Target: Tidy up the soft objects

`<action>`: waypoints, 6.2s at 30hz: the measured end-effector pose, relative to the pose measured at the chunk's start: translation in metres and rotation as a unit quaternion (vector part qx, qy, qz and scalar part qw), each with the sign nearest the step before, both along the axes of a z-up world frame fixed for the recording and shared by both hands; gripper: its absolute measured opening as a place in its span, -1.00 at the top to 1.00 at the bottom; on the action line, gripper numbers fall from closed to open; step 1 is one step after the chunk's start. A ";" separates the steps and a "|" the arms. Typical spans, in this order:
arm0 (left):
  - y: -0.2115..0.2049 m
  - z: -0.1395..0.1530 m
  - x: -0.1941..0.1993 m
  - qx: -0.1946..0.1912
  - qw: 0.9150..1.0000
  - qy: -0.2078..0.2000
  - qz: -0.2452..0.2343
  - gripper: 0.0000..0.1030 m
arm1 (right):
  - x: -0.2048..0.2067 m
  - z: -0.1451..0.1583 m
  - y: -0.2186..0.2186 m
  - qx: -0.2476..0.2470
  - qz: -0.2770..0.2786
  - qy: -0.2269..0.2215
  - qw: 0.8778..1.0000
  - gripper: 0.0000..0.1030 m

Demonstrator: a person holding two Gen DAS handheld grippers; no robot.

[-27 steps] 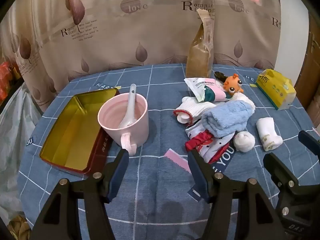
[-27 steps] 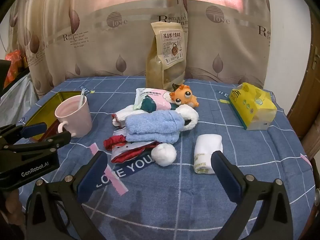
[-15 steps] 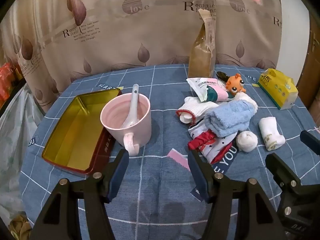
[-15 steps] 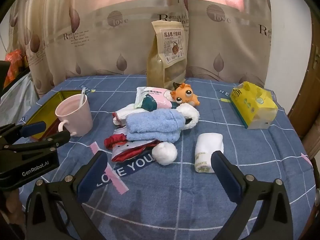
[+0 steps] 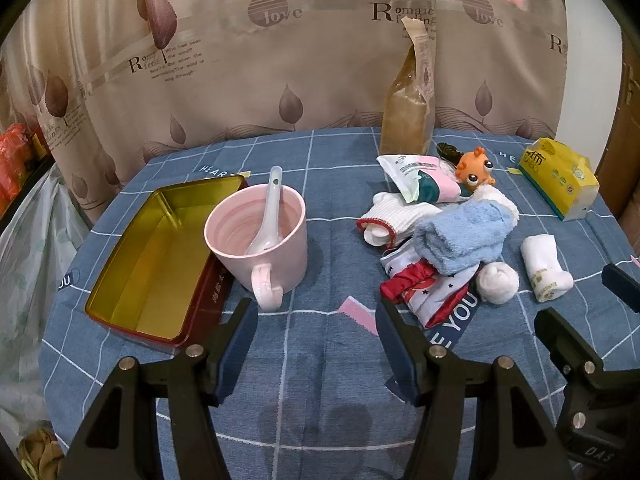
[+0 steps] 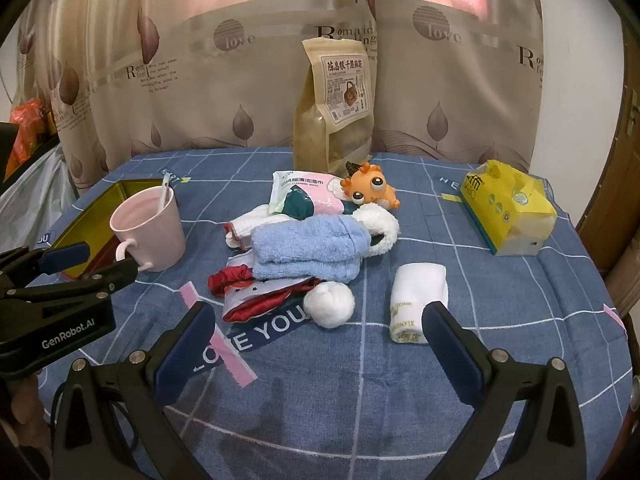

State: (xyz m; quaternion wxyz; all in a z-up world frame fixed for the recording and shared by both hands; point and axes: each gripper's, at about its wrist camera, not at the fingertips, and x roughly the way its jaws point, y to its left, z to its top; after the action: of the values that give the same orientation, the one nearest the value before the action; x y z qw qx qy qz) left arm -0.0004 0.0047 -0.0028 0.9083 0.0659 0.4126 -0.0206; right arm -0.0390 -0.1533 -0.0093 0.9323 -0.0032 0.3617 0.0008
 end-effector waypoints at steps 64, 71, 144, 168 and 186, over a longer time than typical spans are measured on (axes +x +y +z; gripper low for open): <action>0.005 -0.005 0.001 0.003 1.000 0.007 0.002 -0.22 | 0.001 -0.007 -0.006 -0.004 -0.004 0.013 1.000 -0.99; 0.006 -0.006 0.004 0.003 1.000 0.012 0.004 -0.22 | 0.005 -0.007 -0.014 -0.024 -0.012 0.016 1.000 -0.99; -0.124 -0.048 0.109 -0.015 0.958 0.106 -0.266 0.54 | 0.087 -0.086 -0.093 0.011 -0.060 0.117 0.991 0.21; -0.071 0.019 0.095 -0.058 0.972 0.060 -0.221 0.60 | 0.086 -0.088 -0.093 -0.001 -0.056 0.114 0.992 0.19; 0.073 0.056 0.126 -0.024 0.997 0.014 -0.070 0.60 | 0.085 -0.090 -0.092 -0.011 -0.054 0.111 0.992 0.19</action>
State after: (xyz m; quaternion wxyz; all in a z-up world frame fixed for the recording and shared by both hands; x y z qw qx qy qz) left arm 0.1253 0.0780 0.0535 0.9001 0.0730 0.4188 -0.0949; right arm 0.0460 -0.2449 -0.0992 0.8848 0.0061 0.4627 -0.0537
